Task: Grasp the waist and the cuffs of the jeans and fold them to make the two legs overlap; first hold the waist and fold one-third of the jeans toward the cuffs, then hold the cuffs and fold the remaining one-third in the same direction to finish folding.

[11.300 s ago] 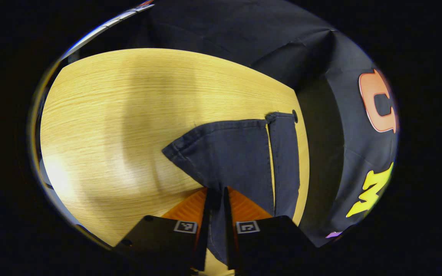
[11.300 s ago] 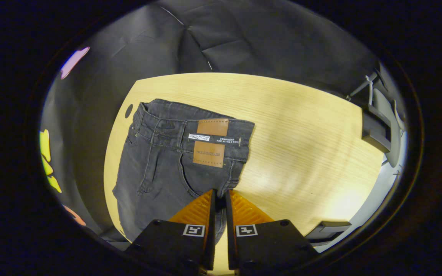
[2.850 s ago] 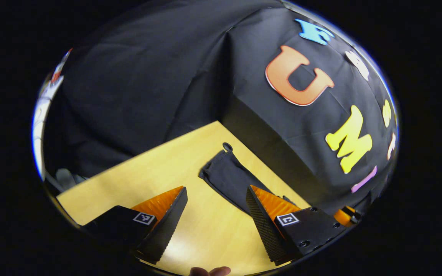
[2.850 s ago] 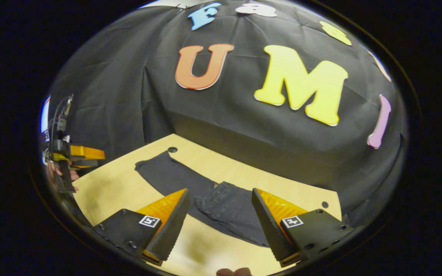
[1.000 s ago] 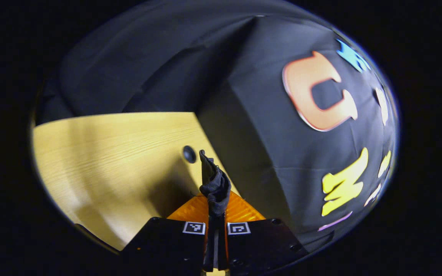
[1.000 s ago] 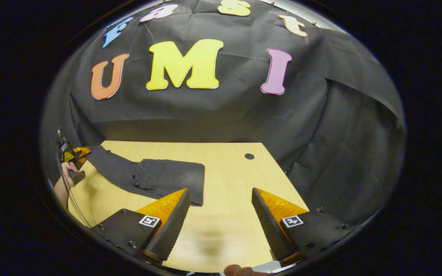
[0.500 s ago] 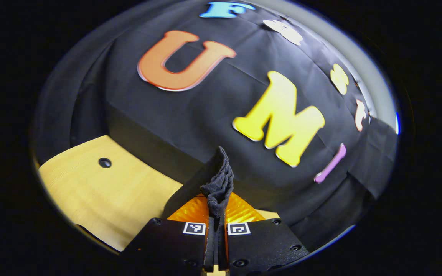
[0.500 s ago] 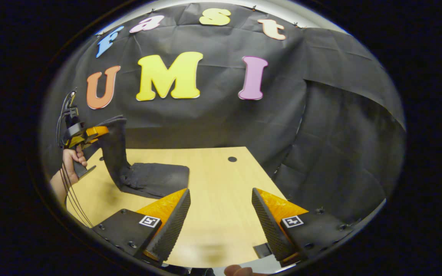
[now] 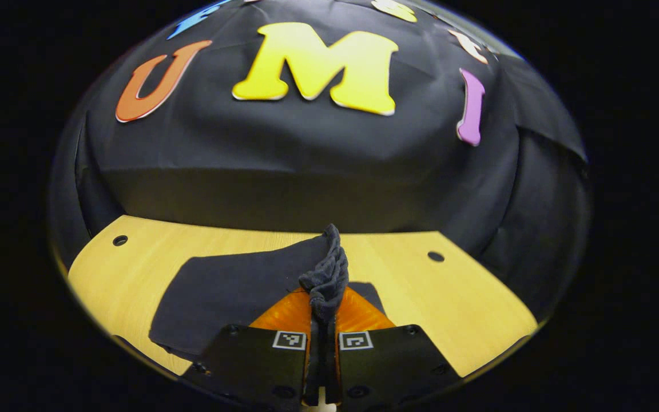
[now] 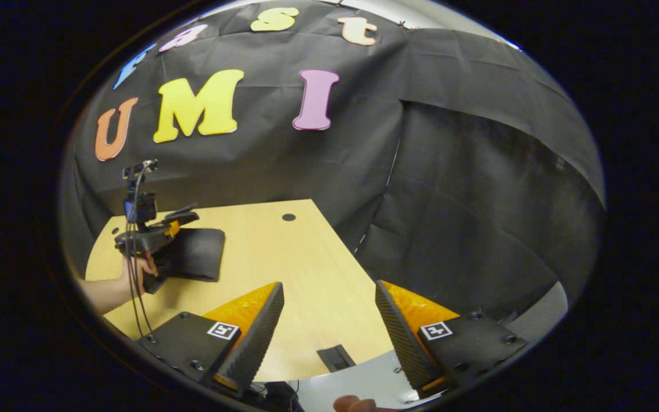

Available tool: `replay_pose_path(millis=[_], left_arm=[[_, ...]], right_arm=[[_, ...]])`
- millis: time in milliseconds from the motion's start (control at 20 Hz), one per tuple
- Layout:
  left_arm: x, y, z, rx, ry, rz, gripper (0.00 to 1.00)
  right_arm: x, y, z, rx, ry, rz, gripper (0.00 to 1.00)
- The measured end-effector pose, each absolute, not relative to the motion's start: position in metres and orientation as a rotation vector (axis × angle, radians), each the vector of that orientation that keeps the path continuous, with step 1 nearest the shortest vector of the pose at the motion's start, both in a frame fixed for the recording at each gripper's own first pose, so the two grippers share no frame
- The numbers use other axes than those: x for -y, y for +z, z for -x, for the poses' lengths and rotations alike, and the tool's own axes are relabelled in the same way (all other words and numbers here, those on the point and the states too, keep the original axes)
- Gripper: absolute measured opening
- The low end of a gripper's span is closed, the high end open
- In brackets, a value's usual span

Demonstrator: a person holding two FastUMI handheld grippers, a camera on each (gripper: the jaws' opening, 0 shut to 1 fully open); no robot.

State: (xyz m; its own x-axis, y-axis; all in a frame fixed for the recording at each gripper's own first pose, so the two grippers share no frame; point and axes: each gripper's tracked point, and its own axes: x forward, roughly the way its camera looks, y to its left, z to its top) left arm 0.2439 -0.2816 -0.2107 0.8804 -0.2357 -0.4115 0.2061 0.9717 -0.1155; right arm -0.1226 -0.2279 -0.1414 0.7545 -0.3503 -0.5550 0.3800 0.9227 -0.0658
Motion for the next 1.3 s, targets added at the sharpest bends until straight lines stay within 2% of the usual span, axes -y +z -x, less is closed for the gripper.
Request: replay_pose_path(millis=[250, 350, 400, 450, 600, 800, 1100, 1300], left_arm=[[0.293, -0.260, -0.240, -0.498, -0.210, -0.072, 0.08], [0.292, -0.265, -0.235, -0.520, -0.228, -0.092, 0.13], [0.293, -0.264, -0.236, -0.516, -0.236, -0.085, 0.22], [0.293, -0.260, -0.236, -0.518, -0.238, -0.076, 0.24], [0.283, -0.244, -0.226, -0.520, -0.236, -0.068, 0.99], [0.244, -0.169, -0.215, -0.424, -0.219, -0.043, 0.99], [0.152, -0.005, -0.178, -0.189, -0.121, 0.030, 0.99], [0.099, 0.069, -0.138, -0.079, -0.052, 0.087, 1.00]], right_arm=[[0.236, -0.153, 0.109, -0.619, -0.375, -0.046, 0.99], [0.232, -0.155, 0.098, -0.617, -0.355, -0.047, 0.99], [0.227, -0.155, 0.092, -0.615, -0.342, -0.048, 0.99], [0.222, -0.155, 0.087, -0.611, -0.328, -0.049, 0.99], [0.204, -0.141, 0.064, -0.565, -0.278, -0.035, 0.99], [0.162, -0.101, 0.016, -0.417, -0.178, 0.002, 0.99], [0.064, -0.032, -0.043, -0.181, 0.021, 0.029, 0.99], [0.016, 0.015, -0.053, -0.053, 0.057, -0.008, 0.98]])
